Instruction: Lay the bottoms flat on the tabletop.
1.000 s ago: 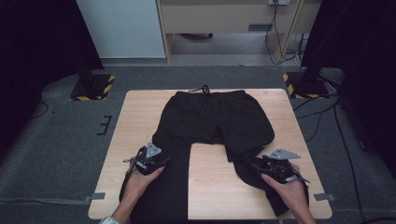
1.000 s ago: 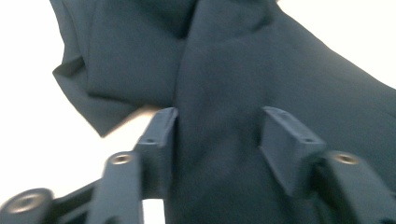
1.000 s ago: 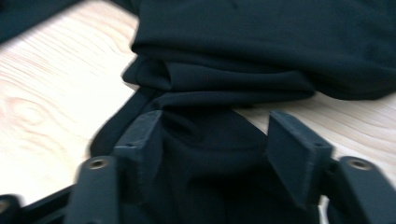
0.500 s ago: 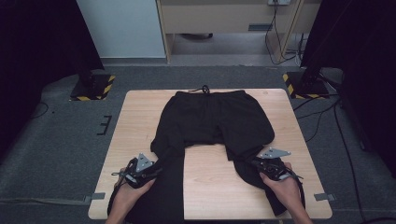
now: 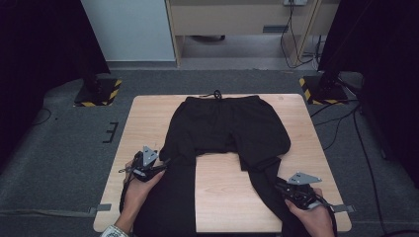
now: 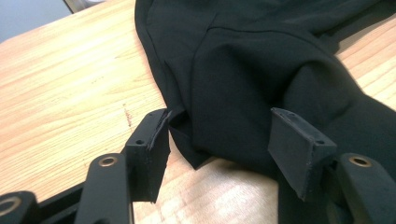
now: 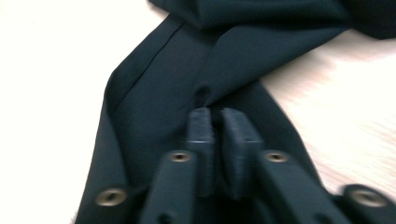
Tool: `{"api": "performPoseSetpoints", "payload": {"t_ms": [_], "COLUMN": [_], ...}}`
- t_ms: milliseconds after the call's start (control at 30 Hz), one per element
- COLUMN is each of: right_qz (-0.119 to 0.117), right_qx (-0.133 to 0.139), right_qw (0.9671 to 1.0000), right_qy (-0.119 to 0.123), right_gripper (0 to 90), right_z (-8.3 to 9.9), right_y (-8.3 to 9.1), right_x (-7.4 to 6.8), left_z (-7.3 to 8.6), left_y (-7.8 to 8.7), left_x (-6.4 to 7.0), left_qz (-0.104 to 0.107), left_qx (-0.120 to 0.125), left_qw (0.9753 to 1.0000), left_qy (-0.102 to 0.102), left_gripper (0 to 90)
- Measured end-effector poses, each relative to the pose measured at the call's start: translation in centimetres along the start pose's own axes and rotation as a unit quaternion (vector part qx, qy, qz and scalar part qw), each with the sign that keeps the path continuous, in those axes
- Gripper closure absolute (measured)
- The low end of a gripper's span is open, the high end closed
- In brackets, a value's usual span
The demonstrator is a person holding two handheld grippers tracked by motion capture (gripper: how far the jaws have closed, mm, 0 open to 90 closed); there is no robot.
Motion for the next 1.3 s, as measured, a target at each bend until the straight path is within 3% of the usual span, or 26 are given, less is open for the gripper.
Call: {"api": "performPoseSetpoints", "payload": {"t_ms": [133,200,267,333,400,467,567,733,833,933,967,1033,1100,1200,1300], "right_qz": [0.033,0.044,0.033,0.017,0.008,0.004,0.000,-0.002,0.004,0.004,0.011,0.022,0.026,0.036,0.033], "right_qx": [0.027,0.024,0.027,0.028,0.030,0.030,0.019,-0.010,-0.024,0.001,0.023,0.046,0.063,0.061,0.050], "right_qw": [0.9986,0.9981,0.9973,0.9973,0.9976,0.9983,0.9993,0.9999,0.9997,0.9998,0.9991,0.9977,0.9960,0.9961,0.9968], "right_qy": [-0.032,-0.037,-0.059,-0.065,-0.062,-0.049,-0.033,-0.013,-0.007,-0.017,-0.033,-0.044,-0.057,-0.053,-0.052], "right_gripper": [53.8,46.6,43.7,42.4,46.3,62.4,79.9,85.0,85.1,77.2,66.8,55.2,44.6,36.0,34.2], "right_z": [-1.0,-1.2,-1.2,-1.3,-1.5,-1.7,-1.6,-0.3,0.9,1.2,0.6,-0.3,-1.2,-2.3,-2.7], "right_y": [-0.4,-1.2,-2.2,-2.9,-3.5,-3.8,-3.6,-1.6,0.1,1.5,2.0,1.9,1.2,-0.7,-2.6], "right_x": [1.7,2.5,3.3,3.5,3.4,3.2,2.5,1.9,1.9,2.2,2.5,3.0,3.2,3.5,3.7], "left_z": [0.2,0.4,0.5,0.6,0.6,0.9,1.3,1.6,1.6,1.4,1.4,1.4,1.5,2.0,2.8], "left_y": [0.3,0.2,0.1,0.1,0.1,-0.1,-0.2,-0.1,0.1,0.3,0.4,0.6,1.0,2.0,3.7], "left_x": [0.2,0.6,1.3,1.9,2.4,2.9,3.3,3.2,3.5,3.9,4.0,4.2,4.4,4.8,5.5], "left_qz": [0.009,0.018,0.033,0.045,0.058,0.076,0.078,0.083,0.095,0.105,0.107,0.113,0.121,0.132,0.157], "left_qx": [0.001,-0.003,-0.007,-0.010,-0.011,-0.018,-0.034,-0.040,-0.046,-0.054,-0.056,-0.062,-0.067,-0.075,-0.088], "left_qw": [1.0000,0.9998,0.9994,0.9989,0.9982,0.9970,0.9963,0.9957,0.9944,0.9929,0.9925,0.9915,0.9901,0.9878,0.9829], "left_qy": [0.000,-0.002,-0.001,-0.008,-0.007,-0.002,-0.011,-0.008,-0.010,-0.019,-0.021,-0.022,-0.025,-0.034,-0.040], "left_gripper": [35.8,34.9,34.2,33.9,34.0,35.2,37.6,41.3,51.7,66.7,73.1,79.4,84.6,87.1,87.6]}}
Point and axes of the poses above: each handheld gripper's, and its own axes: y roughly backward along the jaws, z roughly out of its underside, x roughly to its right, the point moved 6 cm from there along -y, roughly forward along the jaws, and after that the axes turned 3 degrees about x, right-handed, at the moved point
